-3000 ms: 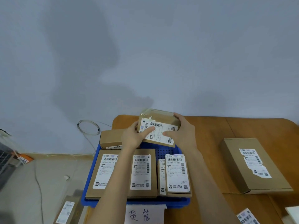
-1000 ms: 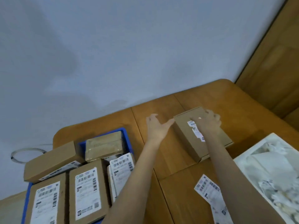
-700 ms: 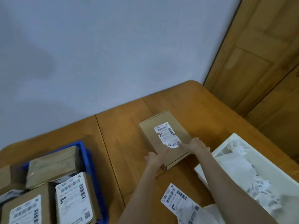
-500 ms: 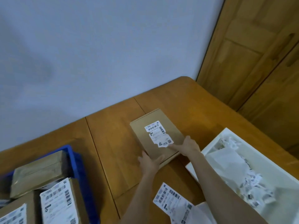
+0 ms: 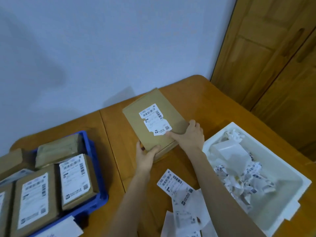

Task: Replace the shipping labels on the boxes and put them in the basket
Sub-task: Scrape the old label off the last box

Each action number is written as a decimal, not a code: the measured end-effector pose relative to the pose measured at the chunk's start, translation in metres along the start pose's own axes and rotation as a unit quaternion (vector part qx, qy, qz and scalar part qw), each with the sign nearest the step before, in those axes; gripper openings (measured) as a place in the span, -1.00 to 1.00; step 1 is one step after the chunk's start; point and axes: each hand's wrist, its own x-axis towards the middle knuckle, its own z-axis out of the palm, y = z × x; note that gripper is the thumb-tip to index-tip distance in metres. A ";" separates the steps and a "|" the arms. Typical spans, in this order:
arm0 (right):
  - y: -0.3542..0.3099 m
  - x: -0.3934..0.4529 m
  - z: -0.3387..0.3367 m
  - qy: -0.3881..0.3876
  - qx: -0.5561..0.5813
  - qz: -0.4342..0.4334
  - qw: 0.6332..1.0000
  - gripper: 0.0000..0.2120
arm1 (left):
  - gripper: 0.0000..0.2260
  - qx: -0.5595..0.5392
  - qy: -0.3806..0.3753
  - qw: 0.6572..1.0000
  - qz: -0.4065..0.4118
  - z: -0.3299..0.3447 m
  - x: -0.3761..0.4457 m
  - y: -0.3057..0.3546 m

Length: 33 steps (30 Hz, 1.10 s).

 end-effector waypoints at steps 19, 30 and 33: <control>0.090 -0.172 0.020 0.045 0.184 -0.090 0.978 -0.20 | -0.36 -0.075 0.104 0.966 0.226 -0.039 -0.133 -0.102; 0.122 -0.289 -0.005 -0.030 0.145 -0.181 0.972 -0.20 | -0.30 -0.056 0.167 0.955 0.240 -0.087 -0.252 -0.160; 0.130 -0.317 0.005 -0.051 0.144 -0.188 0.970 -0.23 | -0.44 -0.042 0.191 0.951 0.239 -0.102 -0.270 -0.183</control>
